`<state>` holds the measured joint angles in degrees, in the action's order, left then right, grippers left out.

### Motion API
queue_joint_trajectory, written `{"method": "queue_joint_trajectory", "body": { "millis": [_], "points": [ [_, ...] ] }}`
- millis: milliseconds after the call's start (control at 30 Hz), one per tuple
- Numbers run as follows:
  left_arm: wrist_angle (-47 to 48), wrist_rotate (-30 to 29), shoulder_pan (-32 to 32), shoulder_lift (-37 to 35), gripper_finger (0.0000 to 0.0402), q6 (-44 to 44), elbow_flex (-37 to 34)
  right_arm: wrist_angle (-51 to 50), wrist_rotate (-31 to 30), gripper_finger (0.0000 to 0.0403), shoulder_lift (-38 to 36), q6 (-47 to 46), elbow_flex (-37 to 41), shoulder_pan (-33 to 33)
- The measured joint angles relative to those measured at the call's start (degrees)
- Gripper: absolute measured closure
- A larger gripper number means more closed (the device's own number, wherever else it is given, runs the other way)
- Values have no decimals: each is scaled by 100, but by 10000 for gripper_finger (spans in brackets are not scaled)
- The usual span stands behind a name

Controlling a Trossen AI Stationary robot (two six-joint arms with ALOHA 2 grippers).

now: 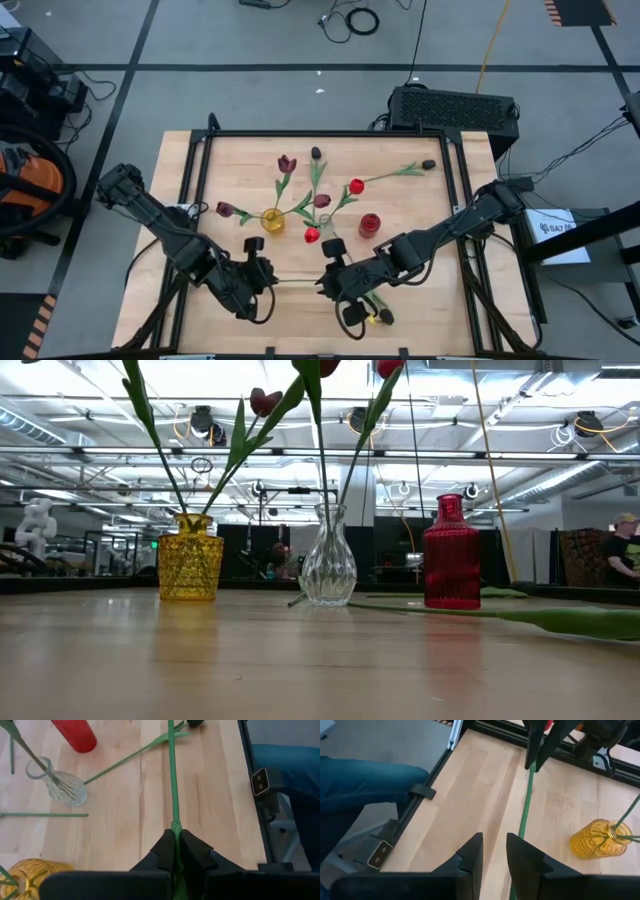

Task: Sort flowers into vase by color
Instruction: Put the pink tulip into the transparent vase

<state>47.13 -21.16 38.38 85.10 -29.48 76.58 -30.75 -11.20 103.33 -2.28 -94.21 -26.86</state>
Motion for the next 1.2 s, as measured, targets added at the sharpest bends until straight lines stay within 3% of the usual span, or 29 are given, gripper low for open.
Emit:
{"method": "queue_joint_trajectory", "body": {
  "millis": [433, 733, 867, 1000, 1200],
  "points": [
    [-13, -3, -23, -2, 382, 23, 0, -143, -539, 323, 0, -21, 0, 19],
    [-13, -97, -23, -2, 382, 27, -2, -276, -525, 258, 0, -402, 1, 32],
    [-13, -97, -23, 0, 382, 27, -2, -292, -520, 246, 0, -413, 2, 55],
    [-13, -113, -23, -1, 382, 29, -2, -294, -520, 255, 0, -413, 4, 55],
    [-13, -120, -23, -1, 382, 31, -2, -311, -496, 301, 0, -398, 4, 55]
  ]
}}
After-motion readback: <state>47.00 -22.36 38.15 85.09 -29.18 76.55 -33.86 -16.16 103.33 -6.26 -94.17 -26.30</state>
